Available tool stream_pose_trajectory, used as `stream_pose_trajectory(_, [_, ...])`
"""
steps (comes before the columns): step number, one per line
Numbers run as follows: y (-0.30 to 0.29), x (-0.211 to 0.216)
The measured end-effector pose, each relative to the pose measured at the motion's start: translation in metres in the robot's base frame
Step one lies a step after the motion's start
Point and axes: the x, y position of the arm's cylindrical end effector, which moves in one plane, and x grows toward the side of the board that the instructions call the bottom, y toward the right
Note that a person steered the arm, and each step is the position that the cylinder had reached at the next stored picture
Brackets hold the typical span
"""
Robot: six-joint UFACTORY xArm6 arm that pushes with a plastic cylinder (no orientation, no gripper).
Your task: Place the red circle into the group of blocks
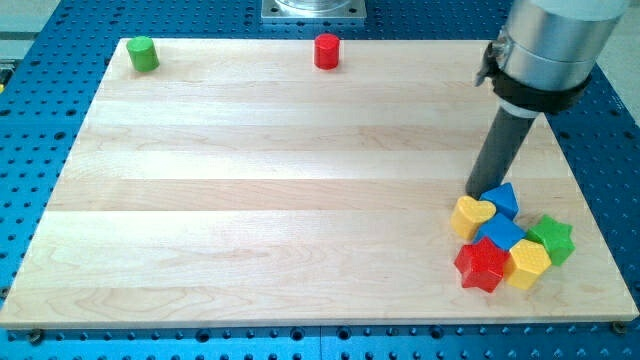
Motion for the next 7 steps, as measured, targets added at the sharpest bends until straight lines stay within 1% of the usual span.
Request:
stream_pose_trajectory(1, [0.009, 0.0])
stream_pose_trajectory(2, [0.011, 0.01])
stream_pose_trajectory(3, [0.001, 0.009])
stream_pose_trajectory(4, [-0.045, -0.018])
stream_pose_trajectory(5, [-0.113, -0.023])
stream_pose_trajectory(6, [-0.181, -0.072])
stream_pose_trajectory(7, [-0.23, -0.146])
